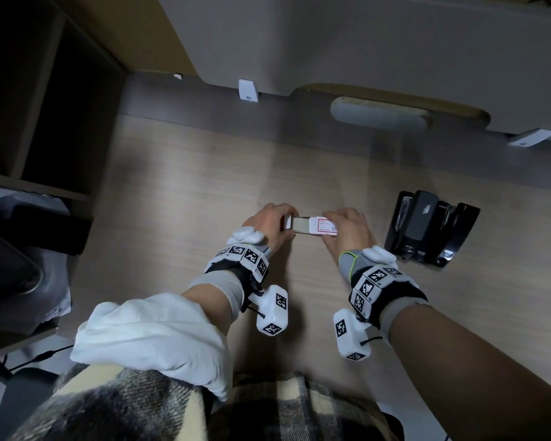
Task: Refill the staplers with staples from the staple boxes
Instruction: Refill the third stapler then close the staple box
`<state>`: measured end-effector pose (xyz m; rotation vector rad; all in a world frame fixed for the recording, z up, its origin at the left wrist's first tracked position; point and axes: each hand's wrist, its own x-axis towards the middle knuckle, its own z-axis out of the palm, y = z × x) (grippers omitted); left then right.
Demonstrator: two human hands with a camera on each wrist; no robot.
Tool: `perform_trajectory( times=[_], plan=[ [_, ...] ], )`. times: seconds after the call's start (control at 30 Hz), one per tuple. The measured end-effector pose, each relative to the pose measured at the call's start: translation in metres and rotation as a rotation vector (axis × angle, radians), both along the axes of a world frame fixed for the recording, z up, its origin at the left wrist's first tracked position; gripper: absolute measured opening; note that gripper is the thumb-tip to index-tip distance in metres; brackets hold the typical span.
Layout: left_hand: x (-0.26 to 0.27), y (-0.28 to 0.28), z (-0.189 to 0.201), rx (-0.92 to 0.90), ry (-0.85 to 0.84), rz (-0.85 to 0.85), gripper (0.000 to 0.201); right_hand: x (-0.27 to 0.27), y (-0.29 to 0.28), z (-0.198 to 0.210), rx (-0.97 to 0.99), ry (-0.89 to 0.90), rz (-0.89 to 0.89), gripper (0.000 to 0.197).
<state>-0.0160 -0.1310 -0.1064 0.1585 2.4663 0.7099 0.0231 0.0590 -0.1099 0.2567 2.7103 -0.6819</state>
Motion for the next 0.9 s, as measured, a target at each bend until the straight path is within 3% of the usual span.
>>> perform_trajectory(
  times=[0.37,0.67,0.9],
  plan=[
    [-0.0040,-0.0030,-0.0025,0.114,-0.090,0.091,0.037,0.0010,0.0040,-0.0055,0.051,0.029,0.043,0.042],
    [-0.0038,-0.0033,-0.0029,0.501,-0.333,0.458,0.043,-0.0019,0.0045,-0.0049,-0.115,0.036,0.067,0.047],
    [-0.0055,-0.0024,0.0023,0.539,-0.355,0.519,0.040,-0.0070,0.0017,0.0012,-0.143,0.028,0.076,0.048]
  ],
)
